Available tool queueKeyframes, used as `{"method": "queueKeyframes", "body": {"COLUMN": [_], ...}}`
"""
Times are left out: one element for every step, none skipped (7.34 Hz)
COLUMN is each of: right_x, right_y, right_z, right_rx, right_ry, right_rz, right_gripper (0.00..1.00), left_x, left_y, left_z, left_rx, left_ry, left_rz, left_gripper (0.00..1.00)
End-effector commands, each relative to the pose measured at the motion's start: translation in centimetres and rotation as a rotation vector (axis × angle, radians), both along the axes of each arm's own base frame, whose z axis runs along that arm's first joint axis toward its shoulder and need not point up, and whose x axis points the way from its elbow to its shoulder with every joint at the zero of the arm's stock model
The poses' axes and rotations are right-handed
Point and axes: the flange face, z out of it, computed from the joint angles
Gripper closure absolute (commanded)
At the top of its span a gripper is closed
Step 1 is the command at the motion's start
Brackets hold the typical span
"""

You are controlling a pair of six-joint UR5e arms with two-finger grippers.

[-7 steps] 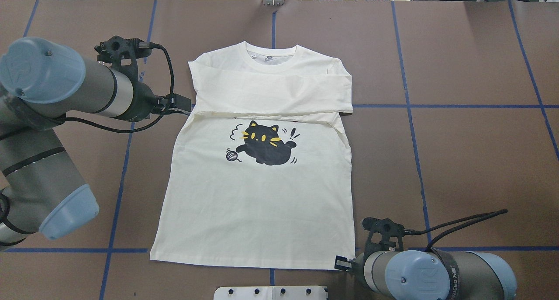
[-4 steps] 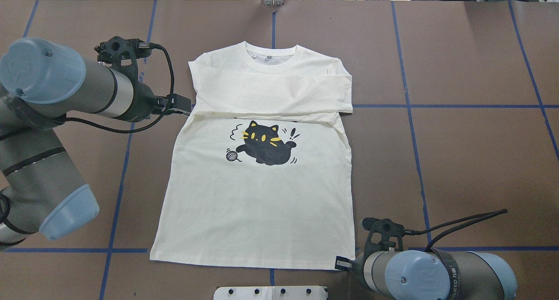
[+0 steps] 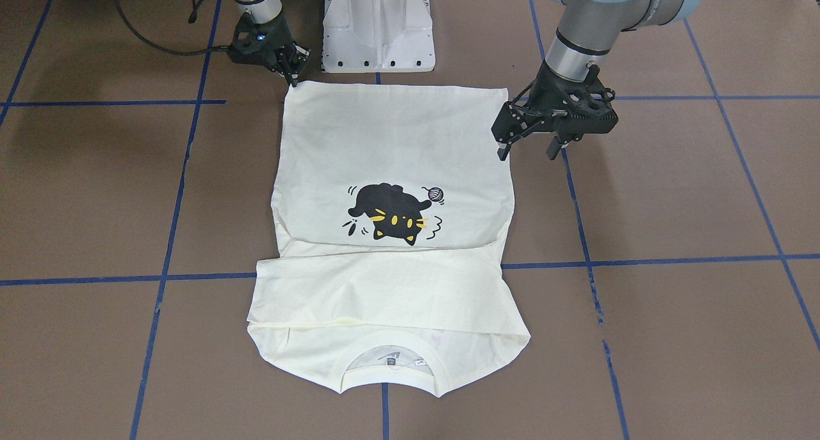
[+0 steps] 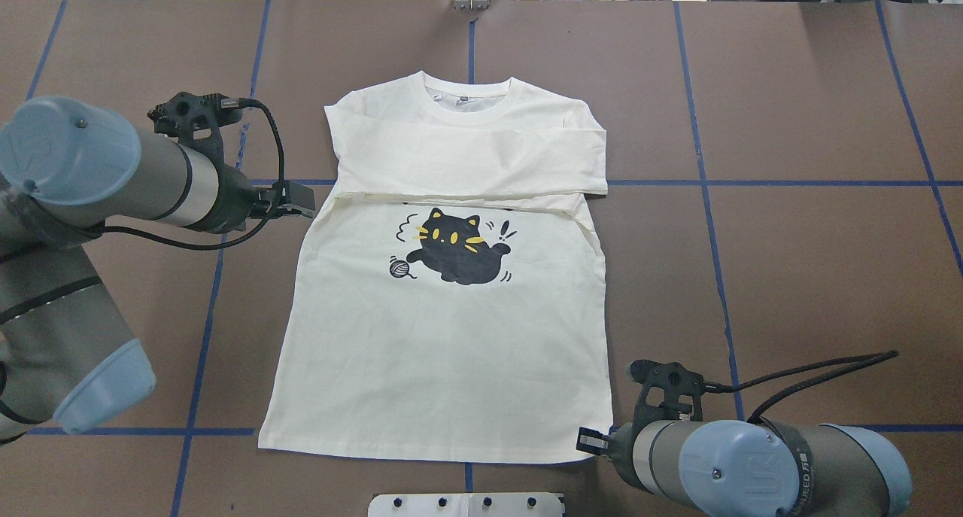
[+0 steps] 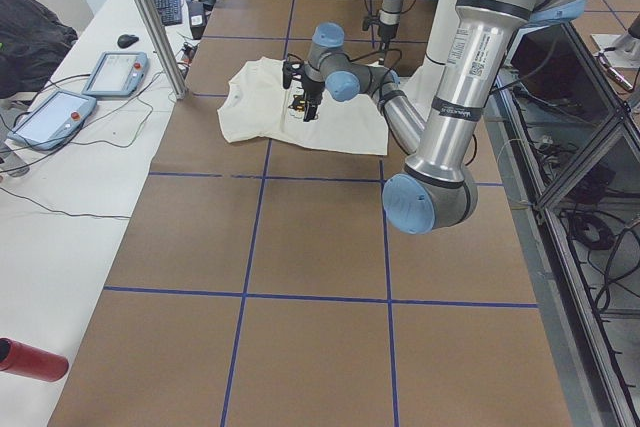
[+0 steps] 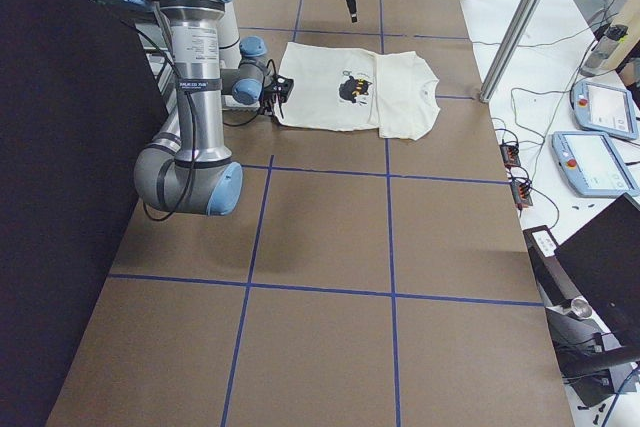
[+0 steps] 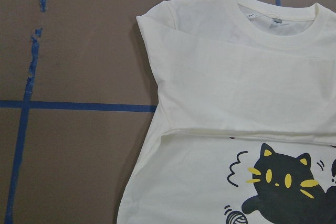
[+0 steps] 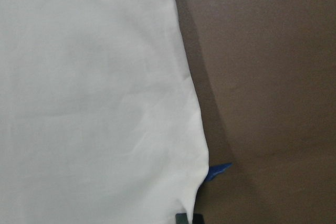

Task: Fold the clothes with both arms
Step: 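Lower both grippers to the hem corners nearest the robot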

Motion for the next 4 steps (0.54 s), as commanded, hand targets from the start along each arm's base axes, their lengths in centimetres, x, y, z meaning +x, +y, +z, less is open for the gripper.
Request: {"method": "queueKeyframes", "body": {"right_x": [1.1,1.3,1.5,1.6], "right_y": [-0.9,-1.3,-1.3,-1.3], "right_z": [-0.1,-0.2,-0.6,-1.1], "right_rx": [0.001,-0.002,0.0,0.006], "right_ry": [-0.002,-0.009,-0.019,-0.029], "right_rz": [0.008,0.012,0.013,0.018], "right_gripper": [1.0,1.0,1.0,1.0], "left_x": [4.0,5.6,6.5,7.7], "left_y": [5.9,9.8,13.7,17.1], "left_z": [2.5,3.4,5.2,7.1], "left_rx": [-0.152,-0.186,-0.215,-0.252], "left_ry": [0.054,0.04,0.01,-0.024], "left_rz": [-0.026,-0.038,-0.042,-0.048], "left_gripper": [0.01,0.01,0.01,0.01]}}
